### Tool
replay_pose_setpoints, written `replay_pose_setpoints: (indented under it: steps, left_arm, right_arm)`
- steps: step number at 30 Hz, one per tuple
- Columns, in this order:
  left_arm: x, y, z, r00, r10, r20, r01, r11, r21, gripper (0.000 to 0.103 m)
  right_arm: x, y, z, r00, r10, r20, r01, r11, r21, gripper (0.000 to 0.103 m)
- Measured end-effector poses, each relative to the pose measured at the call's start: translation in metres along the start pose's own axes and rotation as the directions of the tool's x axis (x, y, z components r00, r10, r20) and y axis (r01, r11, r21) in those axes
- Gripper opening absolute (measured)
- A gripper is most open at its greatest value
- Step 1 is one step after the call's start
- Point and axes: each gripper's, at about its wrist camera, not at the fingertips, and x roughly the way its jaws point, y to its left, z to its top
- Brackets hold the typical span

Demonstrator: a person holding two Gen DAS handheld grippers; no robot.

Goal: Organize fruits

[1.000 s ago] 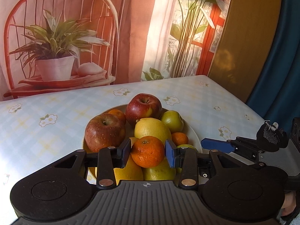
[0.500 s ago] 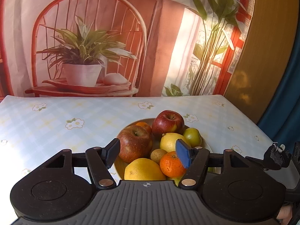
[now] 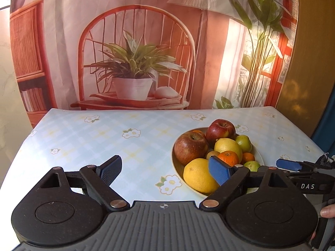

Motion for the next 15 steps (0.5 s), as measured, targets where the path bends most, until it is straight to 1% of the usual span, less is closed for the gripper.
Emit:
replay_pose_setpoints:
  steps: [1, 3, 4, 5, 8, 12, 15]
  left_arm:
    - [-0.006, 0.0, 0.0, 1.0, 0.004, 0.006, -0.004, 1.0, 0.007, 0.092]
    - [-0.018, -0.001, 0.002, 1.0, 0.006, 0.025, -0.006, 1.0, 0.014, 0.092]
    - [-0.023, -0.001, 0.003, 0.999, 0.007, 0.032, -0.007, 1.0, 0.012, 0.093]
    - [-0.029, -0.002, 0.005, 0.999, 0.006, 0.037, -0.006, 1.0, 0.005, 0.093]
    - [-0.046, -0.003, 0.011, 0.999, -0.015, 0.049, 0.016, 1.0, -0.014, 0.093]
    - [-0.075, -0.01, 0.016, 0.996, -0.034, 0.087, 0.034, 0.999, -0.003, 0.093]
    - [-0.092, -0.012, 0.021, 0.995, -0.055, 0.086, 0.056, 0.998, -0.008, 0.093]
  right_arm:
    - [-0.005, 0.003, 0.002, 1.0, -0.004, 0.006, 0.005, 1.0, -0.007, 0.103]
    - [-0.016, 0.012, 0.007, 1.0, -0.024, 0.018, 0.024, 0.999, -0.031, 0.103]
    - [-0.022, 0.018, 0.012, 0.999, -0.053, 0.01, 0.054, 0.997, -0.049, 0.103]
    - [-0.028, 0.023, 0.015, 0.998, -0.063, 0.008, 0.064, 0.997, -0.053, 0.103]
    - [-0.049, 0.035, 0.025, 0.997, -0.082, 0.009, 0.083, 0.995, -0.051, 0.103]
    - [-0.08, 0.056, 0.039, 0.993, -0.112, 0.034, 0.114, 0.99, -0.079, 0.103]
    - [-0.103, 0.072, 0.049, 0.991, -0.126, 0.053, 0.13, 0.988, -0.087, 0.103]
